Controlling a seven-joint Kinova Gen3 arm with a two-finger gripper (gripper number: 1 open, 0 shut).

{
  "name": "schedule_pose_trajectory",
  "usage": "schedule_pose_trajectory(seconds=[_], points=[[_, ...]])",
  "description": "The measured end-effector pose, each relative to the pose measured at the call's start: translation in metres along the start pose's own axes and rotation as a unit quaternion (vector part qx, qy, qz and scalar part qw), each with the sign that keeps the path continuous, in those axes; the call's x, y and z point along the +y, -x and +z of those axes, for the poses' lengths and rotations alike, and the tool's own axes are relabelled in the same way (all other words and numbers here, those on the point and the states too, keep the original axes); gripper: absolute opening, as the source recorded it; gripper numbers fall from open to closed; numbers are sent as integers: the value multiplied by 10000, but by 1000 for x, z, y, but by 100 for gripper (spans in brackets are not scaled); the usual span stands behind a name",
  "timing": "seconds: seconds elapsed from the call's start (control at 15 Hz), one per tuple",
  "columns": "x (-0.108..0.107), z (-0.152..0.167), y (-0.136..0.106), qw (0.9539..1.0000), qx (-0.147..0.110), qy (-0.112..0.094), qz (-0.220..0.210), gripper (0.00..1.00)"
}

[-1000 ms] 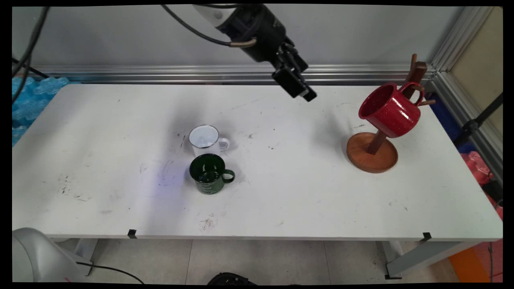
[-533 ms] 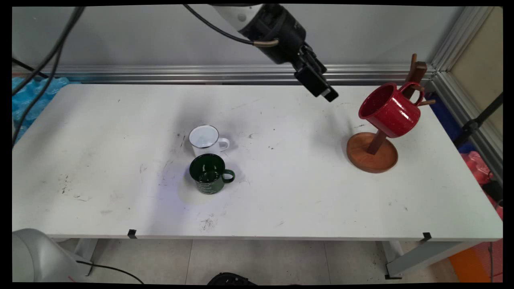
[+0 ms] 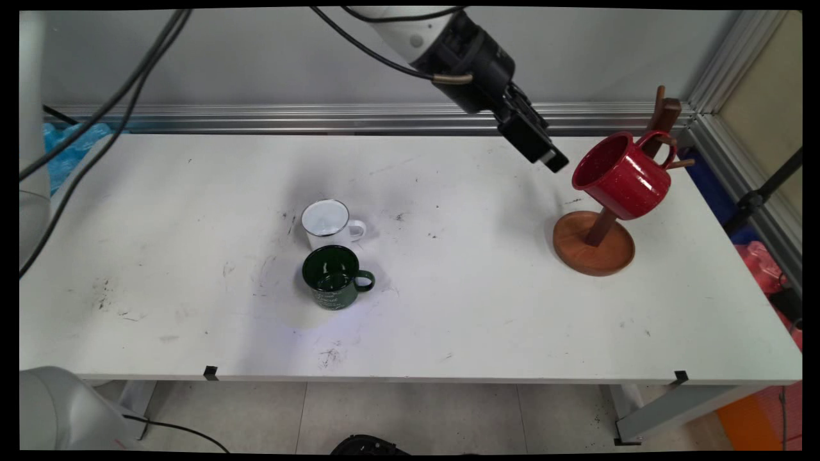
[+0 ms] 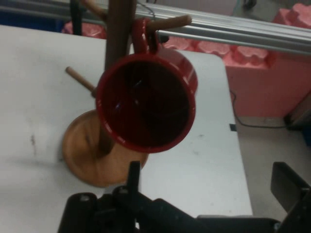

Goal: Pick up the red mug from the rack

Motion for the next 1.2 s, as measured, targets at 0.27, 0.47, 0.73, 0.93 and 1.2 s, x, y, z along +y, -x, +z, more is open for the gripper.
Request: schedule_pose_trajectory(seconds=[0.27, 0.47, 0.73, 0.93, 1.2], points=[[-6, 22, 1, 9998, 100, 180, -19, 100], [-10, 38, 3, 9995, 183, 261, -15, 100], [-16, 57, 3, 9991, 276, 310, 20, 100], [-21, 72, 4, 9987, 360, 351, 59, 100], [-26, 90, 4, 9980, 458, 434, 87, 100]])
